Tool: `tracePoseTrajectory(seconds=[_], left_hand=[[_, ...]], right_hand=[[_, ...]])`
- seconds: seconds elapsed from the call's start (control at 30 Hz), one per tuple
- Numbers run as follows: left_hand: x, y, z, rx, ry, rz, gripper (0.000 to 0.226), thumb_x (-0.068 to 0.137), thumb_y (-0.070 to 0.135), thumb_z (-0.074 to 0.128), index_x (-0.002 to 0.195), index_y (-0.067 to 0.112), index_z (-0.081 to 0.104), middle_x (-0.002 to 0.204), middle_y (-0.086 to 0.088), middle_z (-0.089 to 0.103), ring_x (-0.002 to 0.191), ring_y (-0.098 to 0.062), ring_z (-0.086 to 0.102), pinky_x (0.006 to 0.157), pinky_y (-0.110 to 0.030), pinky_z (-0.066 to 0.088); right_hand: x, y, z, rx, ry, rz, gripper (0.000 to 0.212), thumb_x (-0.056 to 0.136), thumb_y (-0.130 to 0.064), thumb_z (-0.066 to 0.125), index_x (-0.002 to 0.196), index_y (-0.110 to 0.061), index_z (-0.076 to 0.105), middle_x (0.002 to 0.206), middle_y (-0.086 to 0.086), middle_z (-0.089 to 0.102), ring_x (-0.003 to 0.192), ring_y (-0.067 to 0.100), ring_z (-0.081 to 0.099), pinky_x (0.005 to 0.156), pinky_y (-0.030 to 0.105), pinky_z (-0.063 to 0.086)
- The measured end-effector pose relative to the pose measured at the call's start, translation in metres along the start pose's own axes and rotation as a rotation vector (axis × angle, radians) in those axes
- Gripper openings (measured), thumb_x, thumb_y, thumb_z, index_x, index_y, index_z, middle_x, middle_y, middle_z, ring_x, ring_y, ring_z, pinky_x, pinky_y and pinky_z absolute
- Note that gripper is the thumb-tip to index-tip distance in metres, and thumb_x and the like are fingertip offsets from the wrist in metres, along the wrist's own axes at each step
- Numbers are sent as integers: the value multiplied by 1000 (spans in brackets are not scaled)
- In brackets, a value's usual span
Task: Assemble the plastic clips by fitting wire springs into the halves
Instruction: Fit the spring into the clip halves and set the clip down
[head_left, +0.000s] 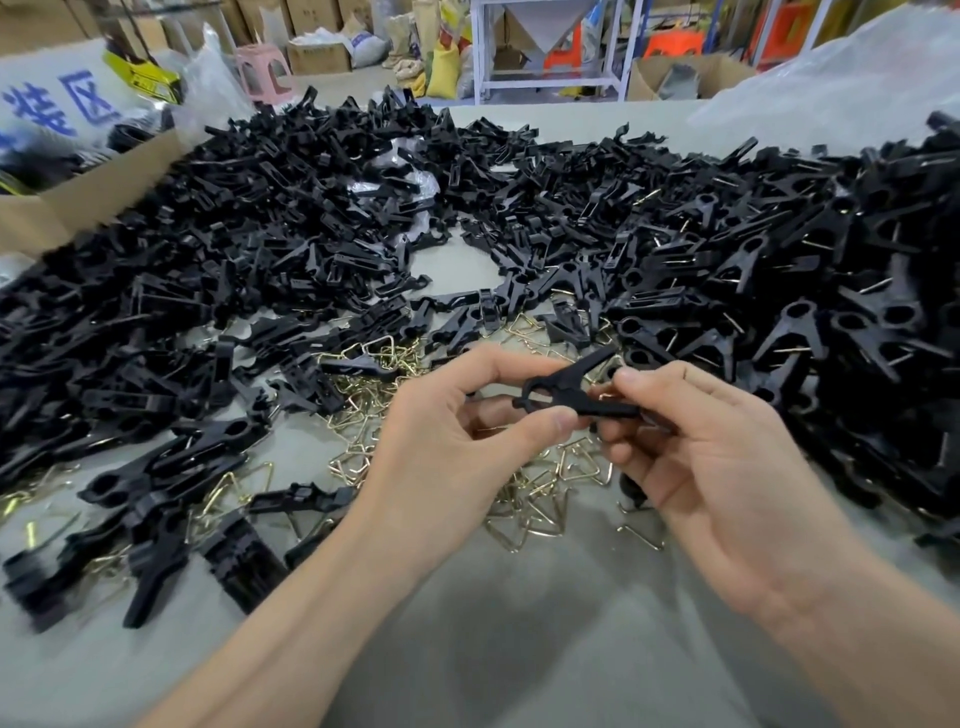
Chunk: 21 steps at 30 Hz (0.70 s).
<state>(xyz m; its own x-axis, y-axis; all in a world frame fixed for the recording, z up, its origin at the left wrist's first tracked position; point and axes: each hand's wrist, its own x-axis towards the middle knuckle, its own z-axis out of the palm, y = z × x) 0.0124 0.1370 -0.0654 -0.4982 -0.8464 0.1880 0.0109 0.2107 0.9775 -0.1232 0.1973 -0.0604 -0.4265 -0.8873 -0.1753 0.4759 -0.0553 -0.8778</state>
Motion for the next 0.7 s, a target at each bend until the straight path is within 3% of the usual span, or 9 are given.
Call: tracePoseTrajectory(seconds=[0.13,0.27,0.37,0.5,0.7], left_hand=[[0,-1,1,-17,-16,-17,27,70,22,77,92,36,71,79,-10,74,76,-36,69,72,-36,54],[0,-4,-1,-4,-4,-3,28,74,13,79,92,35,72,74,-14,71,63,-17,59,60,-21,45],[0,-3,-2,-47,-31,2,25,72,17,78,92,30,72,79,-7,74,70,-19,68,66,-23,52],[0,-2,-2,-115,-10,5,24,64,21,75,88,20,73,80,-1,75,73,-18,73,74,-29,59],[0,-2,-1,-77,-24,0,24,75,3,75,89,23,72,74,0,75,69,-10,72,66,-16,55]], right_hand=[[1,-2,-1,-4,34,-9,23,81,-8,61,59,-9,54,58,7,63,45,11,54,41,18,44],[1,0,-2,-64,-6,15,18,85,-8,59,68,-7,53,59,8,65,45,12,55,42,19,45],[2,-3,-4,-78,-62,25,13,84,-3,57,72,-2,52,59,12,65,47,12,57,44,18,47],[3,-16,-7,-202,-190,12,16,71,-18,63,64,-5,55,69,20,67,51,18,59,46,21,49],[6,-19,-10,-310,-240,-17,24,74,-27,61,56,-13,54,65,13,62,50,22,59,43,23,47]])
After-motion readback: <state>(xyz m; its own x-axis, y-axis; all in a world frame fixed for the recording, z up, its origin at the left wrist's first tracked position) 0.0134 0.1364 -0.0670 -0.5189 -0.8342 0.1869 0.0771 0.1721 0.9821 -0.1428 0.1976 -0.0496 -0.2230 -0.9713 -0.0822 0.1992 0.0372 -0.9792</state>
